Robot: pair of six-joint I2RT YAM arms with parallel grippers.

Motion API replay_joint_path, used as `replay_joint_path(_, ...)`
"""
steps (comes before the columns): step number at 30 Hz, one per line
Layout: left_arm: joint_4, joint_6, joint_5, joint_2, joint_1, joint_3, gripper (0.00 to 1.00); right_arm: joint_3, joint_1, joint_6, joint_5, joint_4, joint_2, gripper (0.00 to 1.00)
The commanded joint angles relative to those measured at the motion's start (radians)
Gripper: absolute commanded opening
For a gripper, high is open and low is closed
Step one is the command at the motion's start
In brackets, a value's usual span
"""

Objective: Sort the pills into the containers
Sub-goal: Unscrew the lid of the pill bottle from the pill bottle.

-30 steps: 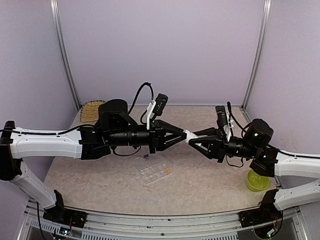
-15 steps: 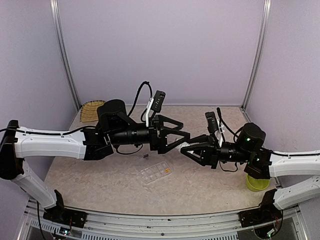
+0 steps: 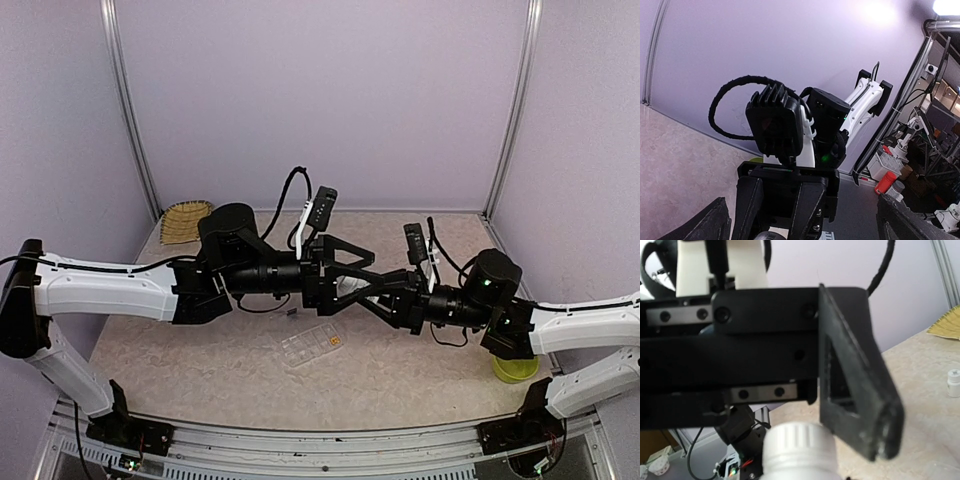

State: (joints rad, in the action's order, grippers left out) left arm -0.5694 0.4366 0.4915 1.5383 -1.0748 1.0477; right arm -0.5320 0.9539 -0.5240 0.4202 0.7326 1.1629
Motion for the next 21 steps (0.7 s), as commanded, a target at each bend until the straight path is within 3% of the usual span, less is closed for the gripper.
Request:
replay_joint_path(1,-0.028,-0.018,0.021,0.001,-0.012,-0.011,0.99,-0.017,0.012,-0.009,-0.052,0.047,-0.027,0.08)
replay_joint_path(21,0.018,-0.058,-0.014,-0.051,-0.016,-0.032,0.97,0.005,-0.002,0.045,-0.244,-0.095,-0.147,0.08)
